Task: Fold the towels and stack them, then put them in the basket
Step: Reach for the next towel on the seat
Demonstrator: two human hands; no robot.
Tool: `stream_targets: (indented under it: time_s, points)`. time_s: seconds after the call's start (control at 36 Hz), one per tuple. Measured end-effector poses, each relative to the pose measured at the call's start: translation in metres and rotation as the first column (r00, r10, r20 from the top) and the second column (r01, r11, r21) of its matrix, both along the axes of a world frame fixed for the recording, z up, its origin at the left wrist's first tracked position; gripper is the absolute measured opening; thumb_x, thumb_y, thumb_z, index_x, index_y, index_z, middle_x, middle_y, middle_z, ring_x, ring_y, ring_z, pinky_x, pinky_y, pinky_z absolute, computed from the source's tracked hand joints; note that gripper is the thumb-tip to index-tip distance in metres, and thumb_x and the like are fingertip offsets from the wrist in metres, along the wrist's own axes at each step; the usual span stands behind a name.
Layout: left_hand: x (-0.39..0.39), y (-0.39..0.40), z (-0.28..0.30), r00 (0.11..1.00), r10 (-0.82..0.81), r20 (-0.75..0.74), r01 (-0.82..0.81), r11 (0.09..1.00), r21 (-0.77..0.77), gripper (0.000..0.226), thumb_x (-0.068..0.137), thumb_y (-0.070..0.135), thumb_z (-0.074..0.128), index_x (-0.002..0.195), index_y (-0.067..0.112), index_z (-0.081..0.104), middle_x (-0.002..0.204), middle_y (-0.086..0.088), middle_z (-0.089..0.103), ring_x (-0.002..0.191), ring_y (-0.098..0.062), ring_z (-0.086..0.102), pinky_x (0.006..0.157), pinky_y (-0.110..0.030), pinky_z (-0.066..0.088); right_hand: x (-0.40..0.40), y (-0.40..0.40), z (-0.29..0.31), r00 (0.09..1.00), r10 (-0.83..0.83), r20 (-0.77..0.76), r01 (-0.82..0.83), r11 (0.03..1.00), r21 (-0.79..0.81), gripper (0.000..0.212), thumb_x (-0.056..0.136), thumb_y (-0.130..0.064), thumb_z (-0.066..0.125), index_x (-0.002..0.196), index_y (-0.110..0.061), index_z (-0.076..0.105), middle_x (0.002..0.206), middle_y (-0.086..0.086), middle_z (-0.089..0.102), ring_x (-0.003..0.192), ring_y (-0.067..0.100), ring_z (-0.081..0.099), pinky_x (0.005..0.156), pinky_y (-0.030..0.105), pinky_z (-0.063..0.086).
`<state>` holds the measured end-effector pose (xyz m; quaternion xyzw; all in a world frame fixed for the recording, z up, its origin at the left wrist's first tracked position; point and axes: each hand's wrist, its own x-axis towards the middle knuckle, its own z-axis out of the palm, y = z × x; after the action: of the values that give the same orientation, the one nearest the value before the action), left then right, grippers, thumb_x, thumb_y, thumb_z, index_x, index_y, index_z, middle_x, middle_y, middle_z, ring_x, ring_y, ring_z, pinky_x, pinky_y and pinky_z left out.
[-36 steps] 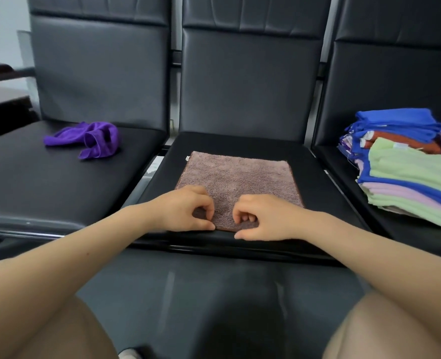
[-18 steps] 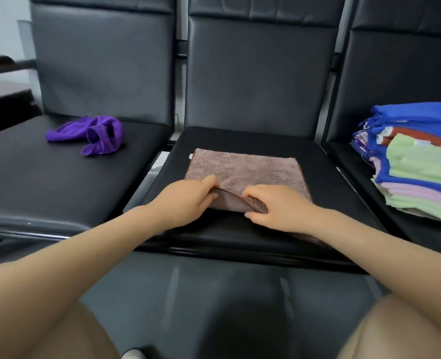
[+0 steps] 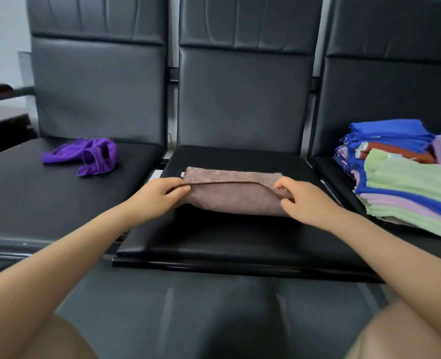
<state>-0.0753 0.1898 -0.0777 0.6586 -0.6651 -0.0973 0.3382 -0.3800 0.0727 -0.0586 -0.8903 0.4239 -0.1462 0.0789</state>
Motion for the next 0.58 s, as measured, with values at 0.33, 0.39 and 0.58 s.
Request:
stream_targets:
  time_s: [0.33,0.39,0.58]
  points:
    - [-0.002,0.012,0.006,0.987,0.136,0.084,-0.142,0.987,0.074,0.023,0.098,0.026,0.05,0.092,0.01,0.065,0.086,-0.001,0.067,0.085,-0.018,0.06,0.082,-0.033,0.045,-0.003,0.015,-0.002,0.969,0.106,0.221,-0.159,0.959,0.236,0.022,0.093,-0.024,0.062,0.081,-0.009,0.071,0.077,0.007,0.069,0.068,0.006,0.056,0.066,0.025,0.043]
    - [-0.002,0.008,0.007,0.982,0.13,0.135,-0.142,0.986,0.082,0.021,0.098,0.027,0.051,0.09,0.012,0.064,0.084,0.001,0.065,0.085,-0.018,0.059,0.081,-0.034,0.045,0.001,0.012,0.002,0.965,0.095,0.246,-0.158,0.955,0.252,0.022,0.093,-0.024,0.062,0.074,-0.014,0.07,0.069,-0.005,0.068,0.064,0.001,0.056,0.062,0.022,0.042]
    - [0.006,-0.009,0.018,0.958,0.228,0.172,-0.231,0.973,-0.004,0.018,0.094,0.021,0.051,0.085,0.012,0.064,0.075,0.001,0.063,0.076,-0.021,0.058,0.067,-0.032,0.042,0.018,-0.009,0.022,0.945,0.031,0.324,-0.123,0.956,0.266,0.008,0.088,-0.022,0.066,0.082,-0.025,0.07,0.082,-0.011,0.07,0.081,0.002,0.063,0.072,0.018,0.045]
